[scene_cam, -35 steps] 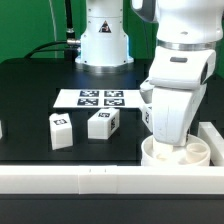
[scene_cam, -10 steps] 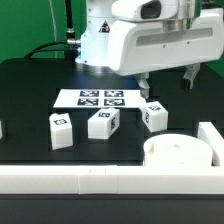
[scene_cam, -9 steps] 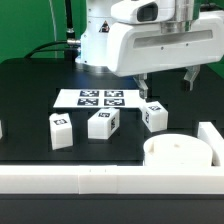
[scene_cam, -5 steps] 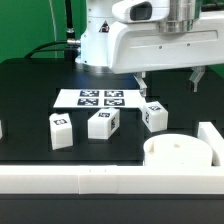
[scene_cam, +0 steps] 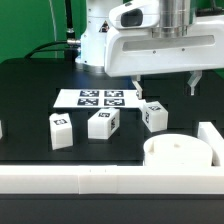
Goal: Assemble stool
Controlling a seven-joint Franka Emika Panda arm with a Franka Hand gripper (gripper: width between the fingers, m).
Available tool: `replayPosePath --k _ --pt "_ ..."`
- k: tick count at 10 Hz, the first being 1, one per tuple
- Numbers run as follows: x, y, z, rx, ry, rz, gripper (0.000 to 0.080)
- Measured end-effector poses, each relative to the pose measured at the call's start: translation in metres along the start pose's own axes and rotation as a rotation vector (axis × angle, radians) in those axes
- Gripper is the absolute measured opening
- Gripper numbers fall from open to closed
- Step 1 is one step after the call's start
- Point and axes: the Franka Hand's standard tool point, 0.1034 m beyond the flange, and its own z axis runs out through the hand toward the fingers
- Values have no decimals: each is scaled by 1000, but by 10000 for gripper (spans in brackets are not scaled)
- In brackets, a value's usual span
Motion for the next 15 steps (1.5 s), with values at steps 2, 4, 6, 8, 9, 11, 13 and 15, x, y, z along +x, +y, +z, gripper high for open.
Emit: replayPosePath --k 2,4,6,8,9,11,13,15 --pt "-7 5 12 -5 -124 10 649" --pt "-20 7 18 -6 -292 19 649" --pt "-20 5 18 -2 -439 17 649" --pt "-25 9 20 9 -597 -11 649" --pt "-22 9 24 11 -641 -11 649" --pt "-31 9 24 17 -806 -14 649" --pt "-26 7 27 20 -902 -16 649" --pt "-26 7 29 22 -903 -19 649"
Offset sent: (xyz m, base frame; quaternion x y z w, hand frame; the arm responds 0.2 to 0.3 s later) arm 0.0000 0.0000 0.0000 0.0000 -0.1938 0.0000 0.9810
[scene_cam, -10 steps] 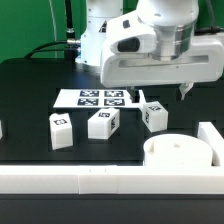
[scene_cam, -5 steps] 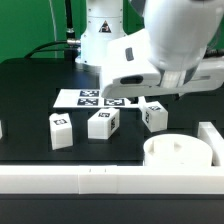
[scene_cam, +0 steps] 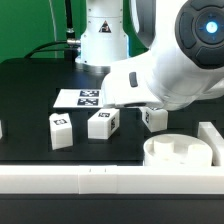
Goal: Assemble stool
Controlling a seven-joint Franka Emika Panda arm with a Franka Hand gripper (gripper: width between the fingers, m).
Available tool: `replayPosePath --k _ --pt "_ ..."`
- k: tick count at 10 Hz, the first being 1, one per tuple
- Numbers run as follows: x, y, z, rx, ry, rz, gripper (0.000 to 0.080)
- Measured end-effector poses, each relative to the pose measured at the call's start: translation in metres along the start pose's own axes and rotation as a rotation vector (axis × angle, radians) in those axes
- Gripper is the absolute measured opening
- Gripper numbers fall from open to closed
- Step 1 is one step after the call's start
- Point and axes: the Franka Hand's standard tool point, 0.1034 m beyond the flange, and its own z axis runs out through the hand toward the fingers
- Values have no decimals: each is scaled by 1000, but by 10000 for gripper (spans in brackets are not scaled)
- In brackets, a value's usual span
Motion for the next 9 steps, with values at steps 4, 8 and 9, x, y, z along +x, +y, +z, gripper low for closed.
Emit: replayPosePath --k 4,8,9 --pt "10 -1 16 -6 -20 23 649" --pt "22 -5 33 -13 -32 26 649" --pt "23 -6 35 -14 -31 25 649"
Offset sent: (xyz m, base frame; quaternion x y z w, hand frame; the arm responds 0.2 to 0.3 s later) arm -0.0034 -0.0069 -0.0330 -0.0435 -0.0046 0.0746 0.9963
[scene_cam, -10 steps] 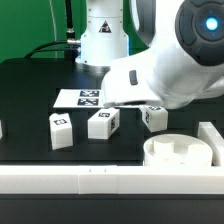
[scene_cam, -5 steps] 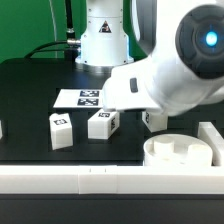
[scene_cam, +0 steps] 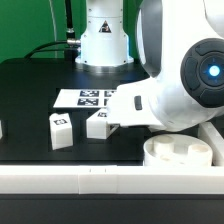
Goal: Assemble stool
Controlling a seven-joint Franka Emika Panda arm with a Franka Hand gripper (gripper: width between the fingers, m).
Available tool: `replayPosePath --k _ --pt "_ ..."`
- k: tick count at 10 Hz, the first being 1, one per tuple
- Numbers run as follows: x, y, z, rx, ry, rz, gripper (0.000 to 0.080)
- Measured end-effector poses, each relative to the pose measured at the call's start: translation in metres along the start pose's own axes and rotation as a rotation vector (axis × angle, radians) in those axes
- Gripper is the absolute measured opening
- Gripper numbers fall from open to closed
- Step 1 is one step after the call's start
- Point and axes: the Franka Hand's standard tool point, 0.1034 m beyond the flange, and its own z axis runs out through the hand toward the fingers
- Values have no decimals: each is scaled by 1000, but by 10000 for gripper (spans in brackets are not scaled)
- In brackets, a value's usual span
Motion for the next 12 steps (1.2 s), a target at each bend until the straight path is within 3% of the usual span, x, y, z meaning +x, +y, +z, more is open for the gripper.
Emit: replayPosePath --k 2,4,5,10,12 --pt "1 0 0 1 4 -3 649" --pt "1 0 0 1 4 -3 384" --pt "1 -1 0 1 5 -3 323" --pt "1 -3 -1 2 7 -5 323" --pt "-5 -10 -14 22 29 -8 323"
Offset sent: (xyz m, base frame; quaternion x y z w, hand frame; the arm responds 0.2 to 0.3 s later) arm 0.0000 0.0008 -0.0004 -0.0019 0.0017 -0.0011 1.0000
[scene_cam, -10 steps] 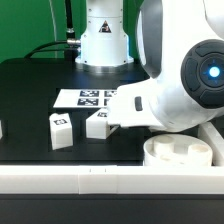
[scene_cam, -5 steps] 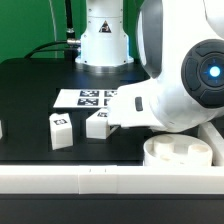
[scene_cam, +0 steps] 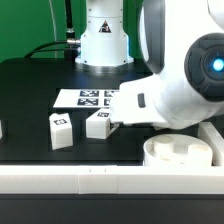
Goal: Assemble stool
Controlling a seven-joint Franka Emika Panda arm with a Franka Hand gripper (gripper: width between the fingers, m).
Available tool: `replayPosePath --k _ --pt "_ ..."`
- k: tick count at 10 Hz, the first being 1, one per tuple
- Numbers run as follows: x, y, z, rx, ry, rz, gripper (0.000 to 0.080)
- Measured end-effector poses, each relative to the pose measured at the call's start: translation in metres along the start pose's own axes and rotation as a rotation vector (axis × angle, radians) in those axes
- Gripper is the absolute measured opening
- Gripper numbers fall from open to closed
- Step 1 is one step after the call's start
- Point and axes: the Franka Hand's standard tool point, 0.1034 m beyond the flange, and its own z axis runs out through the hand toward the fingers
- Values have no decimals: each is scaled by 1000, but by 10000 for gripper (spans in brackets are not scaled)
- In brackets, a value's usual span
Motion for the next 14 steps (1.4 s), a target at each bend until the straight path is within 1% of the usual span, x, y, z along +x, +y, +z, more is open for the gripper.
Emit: replayPosePath --k 1,2,3,4,5,6,7,8,9,11,12,13,14 --pt "-9 -7 -12 19 11 -1 323" --pt "-22 -14 -30 43 30 0 324" --pt "-32 -18 -45 52 57 3 324" --pt "-33 -18 -53 51 83 0 324" --pt "-28 -18 -53 52 114 2 324" --pt "-26 -18 -53 52 120 2 324" --pt "-18 -19 -60 55 195 4 324" --pt "-15 -19 -66 55 300 9 324" --pt "-21 -19 -67 59 354 28 324" --pt "-24 -17 -83 65 508 39 324" --pt "-28 -16 -92 67 555 41 324" --pt "-29 -17 -104 67 637 41 324" --pt "-24 -17 -104 65 722 42 324"
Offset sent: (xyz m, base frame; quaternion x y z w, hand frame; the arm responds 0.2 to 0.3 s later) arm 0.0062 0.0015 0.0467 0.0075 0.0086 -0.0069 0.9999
